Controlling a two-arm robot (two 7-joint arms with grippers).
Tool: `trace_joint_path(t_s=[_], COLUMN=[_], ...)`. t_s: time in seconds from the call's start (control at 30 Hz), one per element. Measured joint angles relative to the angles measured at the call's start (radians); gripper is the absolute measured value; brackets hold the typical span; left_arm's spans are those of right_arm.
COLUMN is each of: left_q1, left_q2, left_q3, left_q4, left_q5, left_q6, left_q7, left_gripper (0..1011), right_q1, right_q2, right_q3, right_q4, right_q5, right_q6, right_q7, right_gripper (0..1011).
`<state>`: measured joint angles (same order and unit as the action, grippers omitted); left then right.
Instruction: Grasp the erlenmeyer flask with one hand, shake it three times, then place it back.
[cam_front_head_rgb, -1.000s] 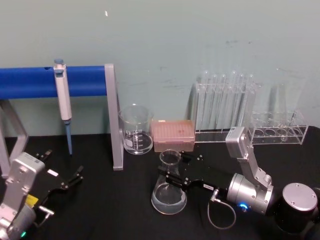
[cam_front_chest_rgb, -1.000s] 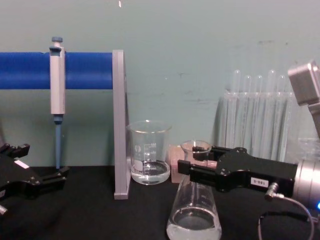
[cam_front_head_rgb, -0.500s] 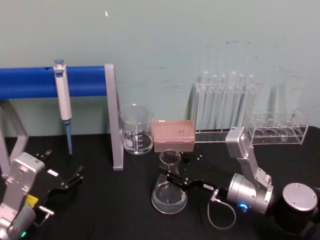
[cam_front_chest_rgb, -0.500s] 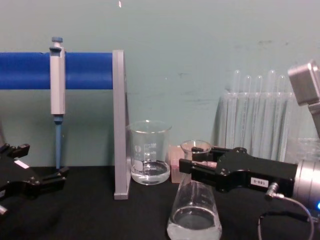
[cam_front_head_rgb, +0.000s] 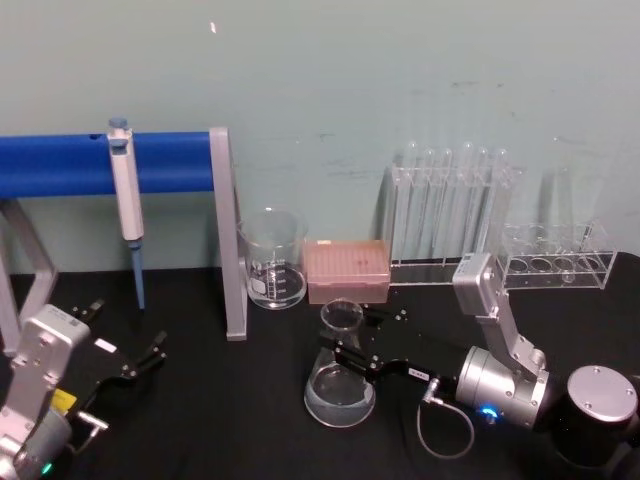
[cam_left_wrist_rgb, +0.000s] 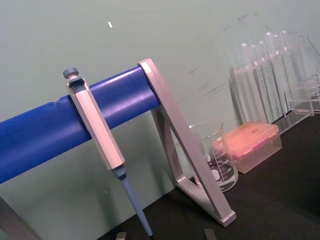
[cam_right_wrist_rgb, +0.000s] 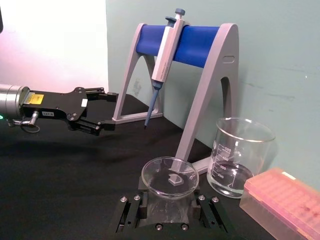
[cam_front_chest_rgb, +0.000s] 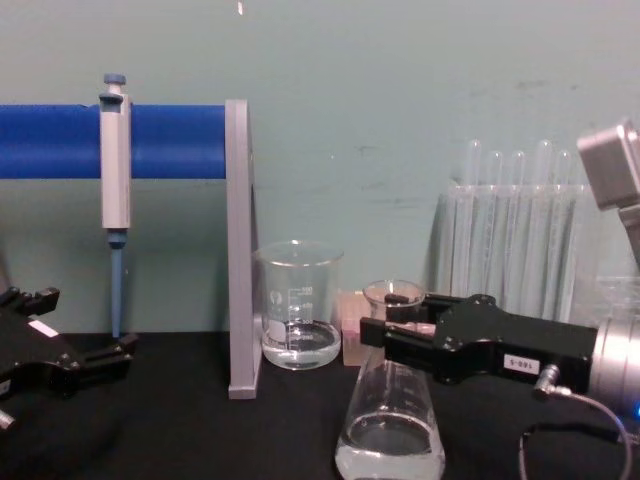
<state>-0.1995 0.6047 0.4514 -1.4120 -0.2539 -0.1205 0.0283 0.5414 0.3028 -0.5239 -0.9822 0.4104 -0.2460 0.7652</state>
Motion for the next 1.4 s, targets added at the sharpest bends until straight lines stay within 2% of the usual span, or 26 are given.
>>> trace_joint_path(t_s=[0.3, 0.67, 1.4], left_q1=[0.0, 0.0, 0.0], left_q2=[0.0, 0.0, 0.0], left_q3=[0.0, 0.0, 0.0], left_q4=[0.0, 0.0, 0.0], left_q5=[0.0, 0.0, 0.0], left_q6=[0.0, 0.0, 0.0], left_q7=[0.0, 0.0, 0.0], left_gripper=[1001, 1001, 1001], right_q1=[-0.026, -0.06, -0.097], right_q2=[0.017, 0.041, 0.058], right_q3=[0.022, 0.052, 0.063], right_q4=[-0.06, -0.155, -0.216], right_q5=[0.029, 0.066, 0.057], right_q6=[0.018, 0.047, 0.048], right_q7=[-0.009, -0.05, -0.104], right_gripper=[459, 458, 459])
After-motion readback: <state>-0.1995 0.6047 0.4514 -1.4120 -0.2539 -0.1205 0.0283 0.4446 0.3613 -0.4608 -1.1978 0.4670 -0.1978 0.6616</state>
